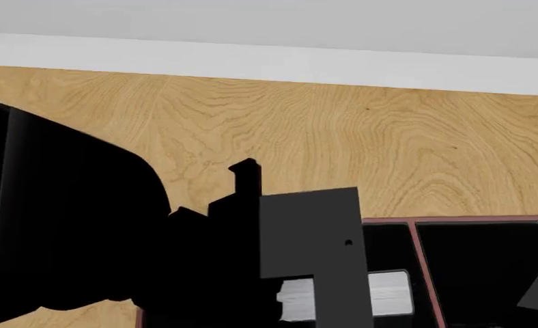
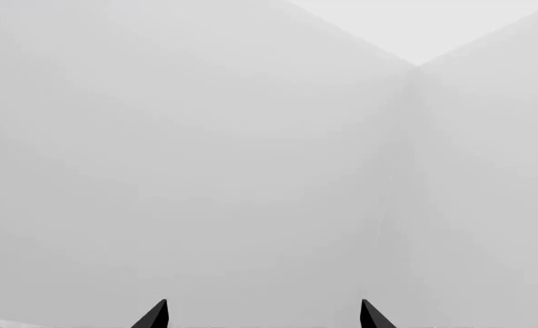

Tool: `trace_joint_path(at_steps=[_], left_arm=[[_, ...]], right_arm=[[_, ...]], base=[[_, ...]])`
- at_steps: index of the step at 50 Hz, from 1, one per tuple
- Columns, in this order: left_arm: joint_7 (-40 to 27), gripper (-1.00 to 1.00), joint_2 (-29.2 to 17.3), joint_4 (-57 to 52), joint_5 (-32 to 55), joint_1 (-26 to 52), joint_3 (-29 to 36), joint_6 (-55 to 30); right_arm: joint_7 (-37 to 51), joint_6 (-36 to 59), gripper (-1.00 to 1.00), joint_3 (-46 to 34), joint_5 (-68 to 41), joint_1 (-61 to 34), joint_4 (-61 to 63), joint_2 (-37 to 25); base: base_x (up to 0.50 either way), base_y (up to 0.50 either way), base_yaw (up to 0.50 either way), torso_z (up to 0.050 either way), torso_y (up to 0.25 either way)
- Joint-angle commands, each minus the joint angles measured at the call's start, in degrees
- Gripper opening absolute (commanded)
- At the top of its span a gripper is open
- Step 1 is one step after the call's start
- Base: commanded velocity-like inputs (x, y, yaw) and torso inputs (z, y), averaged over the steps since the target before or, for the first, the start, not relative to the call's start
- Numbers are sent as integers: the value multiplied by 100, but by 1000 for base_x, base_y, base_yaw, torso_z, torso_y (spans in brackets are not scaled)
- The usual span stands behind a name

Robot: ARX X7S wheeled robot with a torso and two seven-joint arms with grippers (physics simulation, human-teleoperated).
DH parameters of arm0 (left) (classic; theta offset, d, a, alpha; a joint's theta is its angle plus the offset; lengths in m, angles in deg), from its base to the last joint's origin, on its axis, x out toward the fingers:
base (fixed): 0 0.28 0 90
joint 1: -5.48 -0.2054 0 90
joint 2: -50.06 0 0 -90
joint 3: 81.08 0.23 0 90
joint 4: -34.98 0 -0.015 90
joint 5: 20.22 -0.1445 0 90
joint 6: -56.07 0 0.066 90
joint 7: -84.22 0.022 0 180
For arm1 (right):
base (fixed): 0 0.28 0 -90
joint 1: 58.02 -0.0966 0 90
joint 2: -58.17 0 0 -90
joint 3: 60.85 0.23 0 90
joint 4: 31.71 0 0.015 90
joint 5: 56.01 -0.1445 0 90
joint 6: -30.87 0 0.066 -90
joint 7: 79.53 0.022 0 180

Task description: Pick up the book and place it in the back compartment of the caddy.

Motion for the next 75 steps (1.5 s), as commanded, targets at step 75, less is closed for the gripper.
trace_joint_path(at_steps=[75], left_arm=[[-192, -100, 233, 213, -778, -778, 903, 1003]], right_arm=[[10, -722, 100, -245, 369, 446, -538, 0]], base=[[0, 0, 0, 0, 1]])
